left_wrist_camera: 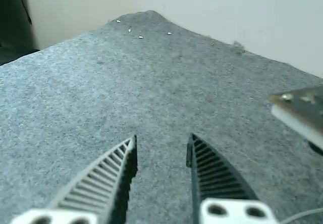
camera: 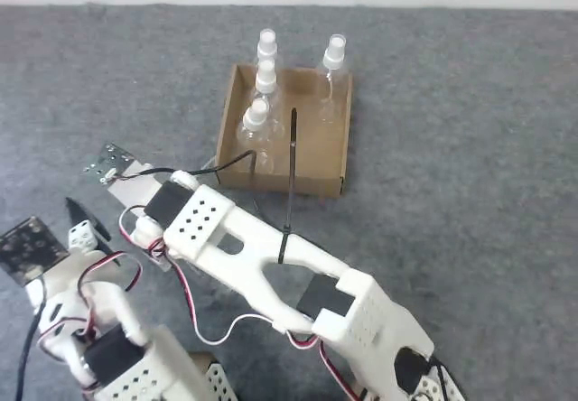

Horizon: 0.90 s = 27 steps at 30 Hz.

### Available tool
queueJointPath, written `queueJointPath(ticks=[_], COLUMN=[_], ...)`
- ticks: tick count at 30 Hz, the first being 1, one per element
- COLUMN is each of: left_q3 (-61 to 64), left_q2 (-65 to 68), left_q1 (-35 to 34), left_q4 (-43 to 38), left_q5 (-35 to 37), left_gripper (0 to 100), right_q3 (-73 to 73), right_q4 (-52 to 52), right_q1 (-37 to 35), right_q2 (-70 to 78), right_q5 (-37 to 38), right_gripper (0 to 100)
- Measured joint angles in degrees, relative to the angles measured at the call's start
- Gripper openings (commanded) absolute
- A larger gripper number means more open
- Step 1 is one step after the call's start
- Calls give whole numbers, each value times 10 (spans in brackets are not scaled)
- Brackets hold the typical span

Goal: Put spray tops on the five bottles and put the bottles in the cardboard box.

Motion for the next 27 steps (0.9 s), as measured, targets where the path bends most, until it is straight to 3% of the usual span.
queueJointPath(ticks=[14,21,27], left_q3=[0,0,0], left_q2=[0,0,0], left_q1=[-31,-31,-31], left_q4=[0,0,0], left_q5=[0,0,0], left_gripper=[156,156,154], right_q3=[-5,-5,-5], right_q4=[0,0,0], right_q1=[-2,-3,-3], right_q2=[89,90,90], right_q5=[3,3,3], right_gripper=[353,150,136])
